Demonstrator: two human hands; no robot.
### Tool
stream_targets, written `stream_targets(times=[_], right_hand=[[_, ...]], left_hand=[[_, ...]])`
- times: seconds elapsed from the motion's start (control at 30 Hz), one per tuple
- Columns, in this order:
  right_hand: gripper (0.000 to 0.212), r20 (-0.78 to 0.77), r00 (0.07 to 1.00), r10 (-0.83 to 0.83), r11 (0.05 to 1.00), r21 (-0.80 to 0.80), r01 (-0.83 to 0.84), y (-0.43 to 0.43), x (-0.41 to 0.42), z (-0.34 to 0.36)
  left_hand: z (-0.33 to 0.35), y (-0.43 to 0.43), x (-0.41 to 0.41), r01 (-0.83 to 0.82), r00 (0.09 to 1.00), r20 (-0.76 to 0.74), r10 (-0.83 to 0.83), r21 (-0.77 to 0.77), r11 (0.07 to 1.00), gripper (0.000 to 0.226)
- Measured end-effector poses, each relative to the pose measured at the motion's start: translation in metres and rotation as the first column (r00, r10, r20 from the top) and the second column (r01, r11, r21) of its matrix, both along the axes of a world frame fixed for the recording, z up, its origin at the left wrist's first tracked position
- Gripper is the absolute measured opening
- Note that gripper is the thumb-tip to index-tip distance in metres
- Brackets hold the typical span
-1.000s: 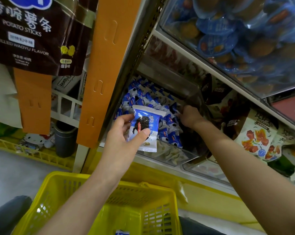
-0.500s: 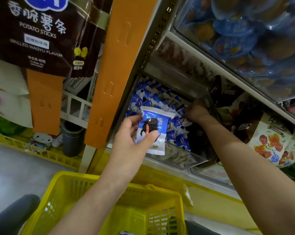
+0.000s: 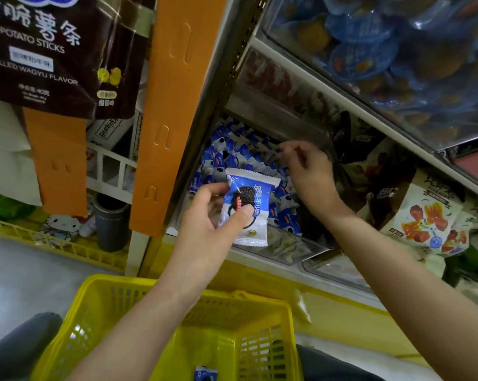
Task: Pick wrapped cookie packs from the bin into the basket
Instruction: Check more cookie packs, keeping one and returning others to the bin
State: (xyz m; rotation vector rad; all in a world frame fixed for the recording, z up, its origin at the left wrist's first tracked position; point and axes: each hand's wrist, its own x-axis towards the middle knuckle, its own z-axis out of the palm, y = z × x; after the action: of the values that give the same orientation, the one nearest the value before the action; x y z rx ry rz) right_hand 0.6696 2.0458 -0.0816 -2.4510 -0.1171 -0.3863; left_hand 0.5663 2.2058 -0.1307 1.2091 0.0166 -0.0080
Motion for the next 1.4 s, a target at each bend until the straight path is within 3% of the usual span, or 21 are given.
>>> stream_targets(times=[0.1,0.2,0.27,0.37,0.47,0.57,0.77,0.83,0.93,1.0,1.03,1.1,1.2,1.3,1.37,1.4], right_hand=[[0.025,-0.116,0.977,0.178,0.962,0.228,-0.148,0.017,-0.053,0.010],[0.018,-0.227,0.935,0.271,0.948,0.229,-0.219,0.022,-0.086,0.006],[0.006,-0.214,0.944,0.249,0.942,0.280,-0.185,0.018,-0.094,0.003],[0.007,-0.278,0.925,0.259,0.879,0.464,-0.107,0.011,-0.103,-0.003],[0.007,-0.321,0.898,0.302,0.852,0.513,-0.103,0.007,-0.113,-0.014],[0.012,-0.365,0.877,0.313,0.833,0.549,-0.069,0.006,-0.122,-0.027],[0.010,-0.378,0.872,0.310,0.714,0.698,0.048,0.006,-0.134,-0.055],[0.011,-0.317,0.906,0.280,0.771,0.637,-0.016,0.001,-0.138,-0.064],[0.005,-0.112,0.971,0.210,0.948,0.267,-0.174,-0.008,-0.141,-0.076],[0.004,-0.010,0.976,0.218,0.970,0.108,-0.216,-0.012,-0.142,-0.083],[0.003,0.004,0.978,0.210,0.971,0.114,-0.209,-0.014,-0.141,-0.085],[0.009,-0.036,0.989,0.144,0.955,0.267,-0.129,-0.016,-0.140,-0.088],[0.016,-0.129,0.990,0.054,0.851,0.525,0.022,-0.018,-0.137,-0.087],[0.016,-0.201,0.979,0.040,0.697,0.708,0.117,-0.020,-0.138,-0.086],[0.014,-0.257,0.963,0.078,0.612,0.775,0.157,-0.020,-0.142,-0.089],[0.015,-0.293,0.949,0.116,0.615,0.772,0.163,-0.019,-0.144,-0.091]], left_hand=[[-0.003,-0.004,-0.001,0.016,1.000,-0.009,-0.015,0.034,0.999,0.024],[-0.007,-0.010,-0.005,0.050,0.999,-0.002,-0.050,0.085,0.995,0.023],[-0.008,-0.012,-0.008,0.085,0.996,0.003,-0.086,0.123,0.989,0.023],[-0.010,-0.011,-0.011,0.168,0.985,0.000,-0.170,0.157,0.973,0.026],[-0.011,-0.012,-0.018,0.205,0.978,-0.004,-0.207,0.182,0.962,0.018],[-0.016,-0.017,-0.025,0.156,0.987,-0.015,-0.157,0.255,0.954,0.011],[-0.027,-0.024,-0.029,0.111,0.993,-0.069,-0.091,0.383,0.917,0.023],[-0.033,-0.025,-0.031,0.132,0.990,-0.104,-0.099,0.379,0.916,0.024],[-0.040,-0.029,-0.034,0.165,0.976,-0.189,-0.106,0.334,0.928,0.022],[-0.043,-0.031,-0.034,0.190,0.965,-0.234,-0.122,0.298,0.935,0.020],[-0.043,-0.032,-0.033,0.214,0.957,-0.251,-0.146,0.272,0.938,0.017],[-0.044,-0.034,-0.034,0.274,0.937,-0.283,-0.206,0.226,0.935,0.014],[-0.046,-0.036,-0.035,0.293,0.930,-0.293,-0.221,0.230,0.928,0.026],[-0.047,-0.032,-0.036,0.192,0.959,-0.242,-0.145,0.184,0.964,0.037],[-0.046,-0.027,-0.036,0.111,0.978,-0.195,-0.075,0.177,0.978,0.029],[-0.047,-0.024,-0.036,0.070,0.986,-0.162,-0.038,0.196,0.978,0.022]])
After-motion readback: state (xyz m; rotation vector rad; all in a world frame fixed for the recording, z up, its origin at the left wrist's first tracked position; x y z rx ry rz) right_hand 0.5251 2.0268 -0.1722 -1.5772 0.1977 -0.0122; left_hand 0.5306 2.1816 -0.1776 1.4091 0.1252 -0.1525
